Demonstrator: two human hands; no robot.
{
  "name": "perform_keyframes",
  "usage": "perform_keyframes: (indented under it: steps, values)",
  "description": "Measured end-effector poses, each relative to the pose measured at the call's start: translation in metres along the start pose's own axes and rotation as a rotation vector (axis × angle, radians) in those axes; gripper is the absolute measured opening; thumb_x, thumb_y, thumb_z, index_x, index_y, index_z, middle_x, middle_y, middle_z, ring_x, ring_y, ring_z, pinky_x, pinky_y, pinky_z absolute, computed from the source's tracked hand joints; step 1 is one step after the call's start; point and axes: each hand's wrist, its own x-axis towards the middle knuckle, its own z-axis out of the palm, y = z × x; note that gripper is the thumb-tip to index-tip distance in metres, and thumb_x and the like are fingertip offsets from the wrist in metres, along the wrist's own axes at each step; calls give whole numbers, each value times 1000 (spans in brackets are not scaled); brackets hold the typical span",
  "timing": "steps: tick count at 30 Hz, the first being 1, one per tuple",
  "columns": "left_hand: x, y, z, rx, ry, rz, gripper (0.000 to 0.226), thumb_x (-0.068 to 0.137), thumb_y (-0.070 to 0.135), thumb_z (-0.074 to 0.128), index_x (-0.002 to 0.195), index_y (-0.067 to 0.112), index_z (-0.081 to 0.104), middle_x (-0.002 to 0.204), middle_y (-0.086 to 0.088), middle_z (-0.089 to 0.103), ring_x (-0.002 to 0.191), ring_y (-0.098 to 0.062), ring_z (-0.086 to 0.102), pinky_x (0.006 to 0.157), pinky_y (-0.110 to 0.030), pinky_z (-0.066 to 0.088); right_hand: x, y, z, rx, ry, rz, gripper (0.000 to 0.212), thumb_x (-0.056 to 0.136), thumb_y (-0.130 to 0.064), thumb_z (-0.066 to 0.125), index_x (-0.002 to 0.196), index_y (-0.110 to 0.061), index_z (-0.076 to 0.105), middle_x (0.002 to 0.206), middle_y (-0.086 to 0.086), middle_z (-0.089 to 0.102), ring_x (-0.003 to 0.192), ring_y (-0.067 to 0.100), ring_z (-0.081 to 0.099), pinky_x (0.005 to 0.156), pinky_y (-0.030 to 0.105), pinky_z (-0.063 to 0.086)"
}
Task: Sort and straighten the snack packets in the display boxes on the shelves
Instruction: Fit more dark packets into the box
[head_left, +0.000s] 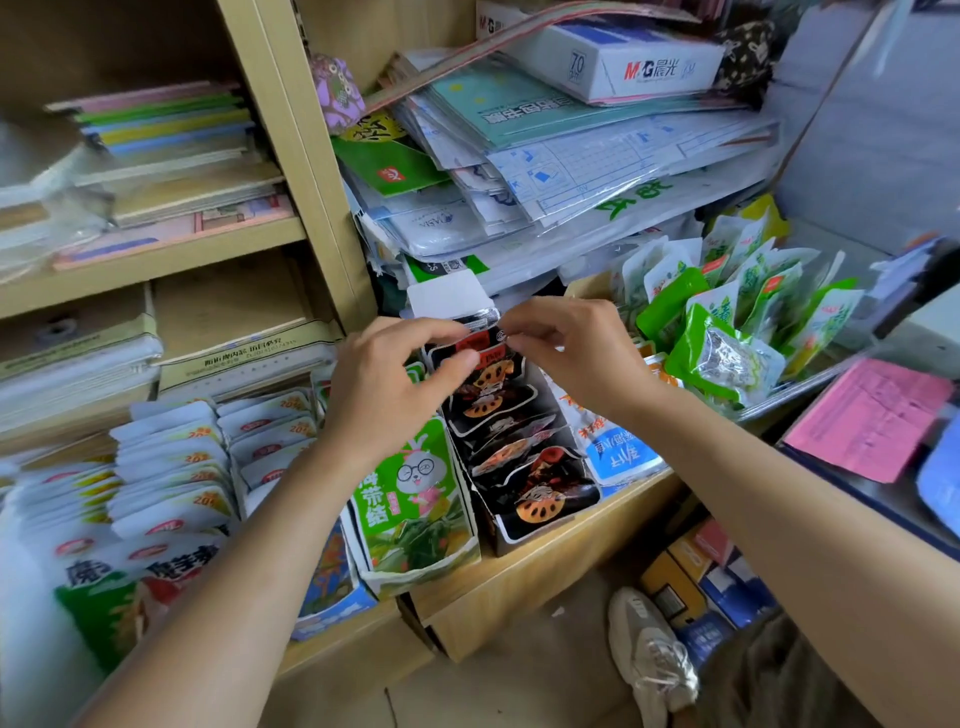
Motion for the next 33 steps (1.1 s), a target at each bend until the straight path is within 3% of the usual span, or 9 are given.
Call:
perform_keyframes:
  steps: [6, 11, 14, 17, 21, 25, 28, 30, 33]
  values:
    - [0, -4, 13, 229, 27, 63, 6, 81, 28, 81, 85, 32, 78, 86, 15, 72, 86, -11, 61, 77, -30, 32, -2, -2, 7, -67, -103, -107, 20, 86, -3, 69, 103, -8, 79, 91, 5, 77, 80, 18, 71, 76, 35, 58]
    - [0, -3, 10, 264, -4, 53, 6, 84, 31, 77, 88, 32, 80, 90, 12, 75, 93, -16, 62, 80, -33, 37, -18, -5, -12, 26, -167, 48, 26, 91, -16, 69, 116, -15, 75, 104, 1, 73, 95, 12, 65, 81, 30, 54]
    - [-8, 1, 3, 111, -41, 78, 25, 87, 44, 67, 102, 29, 79, 113, 11, 72, 108, -13, 60, 94, -37, 44, -31, -10, -39, 141, -271, 95, 34, 82, -38, 80, 110, -20, 75, 106, -3, 68, 100, 14, 63, 78, 25, 52]
    - [-22, 14, -1, 25, -69, 158, 31, 85, 48, 69, 101, 24, 78, 111, 12, 69, 108, -9, 58, 97, -33, 43, -43, -7, -46, 76, -423, 75, 35, 78, -42, 81, 108, -25, 76, 105, -6, 68, 93, 12, 63, 73, 25, 51]
    - [-41, 30, 6, 14, -225, 293, 44, 78, 53, 78, 107, 21, 74, 114, 7, 67, 109, -13, 61, 95, -37, 48, -46, 1, -32, 28, -316, 53, 6, 82, -24, 82, 86, -21, 80, 78, -14, 67, 68, 2, 61, 62, 20, 45]
    - [-57, 36, 16, 168, -412, 347, 71, 63, 69, 80, 120, 30, 65, 136, 10, 53, 125, -12, 50, 101, -29, 43, -38, 0, -22, -35, -208, 94, 4, 79, -20, 83, 77, -19, 80, 62, -15, 64, 54, -1, 54, 56, 16, 38]
    - [-60, 32, 25, 224, -373, 389, 48, 72, 48, 83, 111, 25, 70, 131, 6, 60, 125, -16, 52, 91, -38, 55, -35, 4, -20, -79, -213, 146, 11, 79, -26, 84, 72, -19, 79, 62, -5, 68, 53, 1, 54, 56, 19, 40]
    - [-59, 26, 26, 162, -280, 412, 23, 79, 31, 80, 100, 22, 76, 116, 7, 70, 116, -15, 61, 82, -39, 58, -38, 5, -25, -43, -216, 200, 11, 79, -26, 84, 74, -18, 78, 61, -10, 66, 54, -1, 55, 56, 14, 37]
    - [-55, 22, 24, 101, -208, 390, 11, 85, 22, 73, 95, 19, 80, 96, 8, 75, 95, -12, 69, 76, -36, 60, -51, 4, -35, 26, -204, 247, 12, 82, -25, 82, 89, -15, 79, 72, -17, 68, 63, 0, 62, 60, 15, 45]
